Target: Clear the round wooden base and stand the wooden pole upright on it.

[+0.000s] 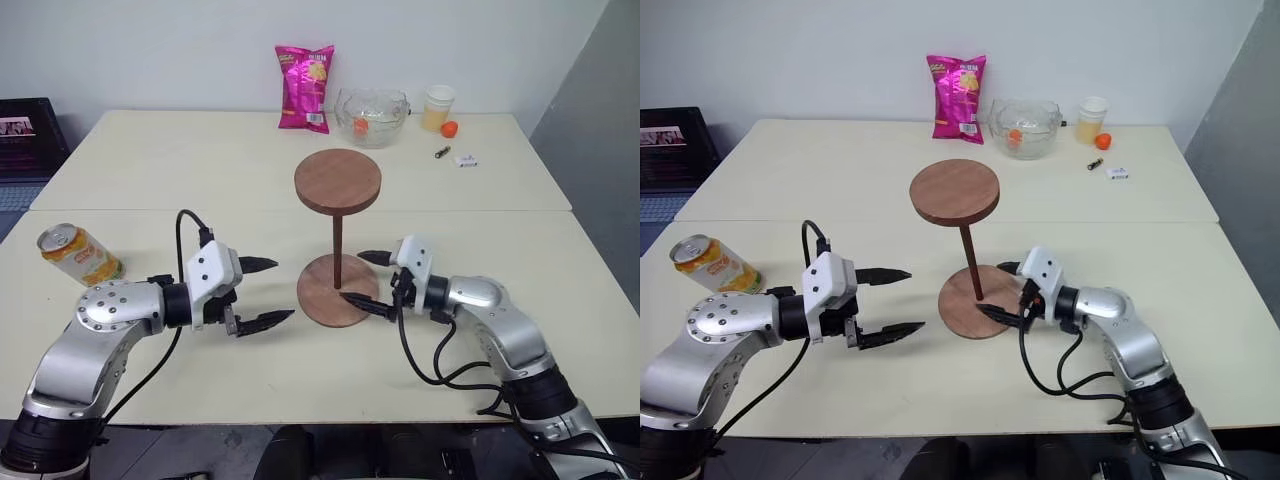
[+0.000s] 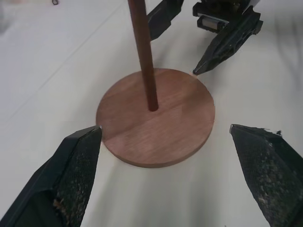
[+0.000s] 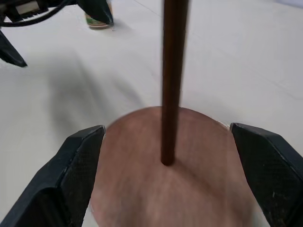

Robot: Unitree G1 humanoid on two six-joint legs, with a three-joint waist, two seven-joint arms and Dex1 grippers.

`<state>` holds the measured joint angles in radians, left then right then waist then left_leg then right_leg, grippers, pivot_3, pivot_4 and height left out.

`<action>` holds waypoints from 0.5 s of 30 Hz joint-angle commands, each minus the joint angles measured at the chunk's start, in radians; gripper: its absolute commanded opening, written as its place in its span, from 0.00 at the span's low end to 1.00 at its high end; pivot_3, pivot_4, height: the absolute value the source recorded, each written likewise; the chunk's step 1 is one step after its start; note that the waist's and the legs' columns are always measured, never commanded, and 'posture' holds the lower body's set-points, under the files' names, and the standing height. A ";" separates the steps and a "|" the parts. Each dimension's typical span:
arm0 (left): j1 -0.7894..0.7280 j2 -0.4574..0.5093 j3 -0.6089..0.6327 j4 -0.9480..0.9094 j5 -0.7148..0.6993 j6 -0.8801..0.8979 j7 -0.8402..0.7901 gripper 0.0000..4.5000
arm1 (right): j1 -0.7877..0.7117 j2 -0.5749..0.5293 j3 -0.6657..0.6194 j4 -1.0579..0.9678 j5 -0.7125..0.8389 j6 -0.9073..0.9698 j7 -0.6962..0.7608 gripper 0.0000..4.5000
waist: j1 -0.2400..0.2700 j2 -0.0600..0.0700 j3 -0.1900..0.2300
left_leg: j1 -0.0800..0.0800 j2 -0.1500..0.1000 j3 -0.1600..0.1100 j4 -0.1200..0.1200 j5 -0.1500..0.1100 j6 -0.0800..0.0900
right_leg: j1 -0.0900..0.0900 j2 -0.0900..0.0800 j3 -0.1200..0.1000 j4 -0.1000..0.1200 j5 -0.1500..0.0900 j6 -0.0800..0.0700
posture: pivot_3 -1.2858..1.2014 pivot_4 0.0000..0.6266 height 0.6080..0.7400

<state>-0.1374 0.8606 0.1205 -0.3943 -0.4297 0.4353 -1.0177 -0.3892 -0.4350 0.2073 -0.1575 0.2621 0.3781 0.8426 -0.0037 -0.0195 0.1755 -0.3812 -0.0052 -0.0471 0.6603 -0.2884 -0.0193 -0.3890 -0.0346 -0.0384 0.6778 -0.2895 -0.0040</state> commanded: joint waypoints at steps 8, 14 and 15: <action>0.048 0.101 0.147 -0.048 -0.013 0.022 0.001 1.00 | 0.028 -0.254 -0.235 -0.181 0.189 0.002 0.196 0.99 | 0.002 0.000 0.007 | 0.000 0.000 0.000 0.000 0.000 0.000 | 0.000 0.000 0.000 0.000 0.000 0.000 | 0.52 0.24 1.00; 0.027 0.118 0.130 -0.011 -0.013 0.023 -0.022 1.00 | 0.096 -0.396 -0.346 -0.260 0.288 0.067 0.257 0.99 | 0.004 -0.001 0.009 | 0.000 0.000 0.000 0.001 0.000 0.000 | 0.001 0.000 -0.001 -0.001 0.000 0.000 | 0.52 0.24 1.00; 0.025 0.121 0.128 -0.007 -0.013 0.023 -0.026 1.00 | 0.103 -0.407 -0.354 -0.268 0.296 0.074 0.260 0.99 | 0.004 -0.001 0.009 | 0.000 0.000 0.000 0.001 0.000 0.000 | 0.001 0.000 -0.001 -0.001 0.000 0.000 | 0.52 0.24 1.00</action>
<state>-0.0981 0.9590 0.2323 -0.4037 -0.4354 0.4705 -1.0324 -0.3012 -0.8166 -0.1090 -0.3793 0.5177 0.4313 1.0848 -0.0001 -0.0205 0.1847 -0.3813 -0.0051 -0.0471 0.6609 -0.2884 -0.0193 -0.3879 -0.0349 -0.0391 0.6771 -0.2895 -0.0039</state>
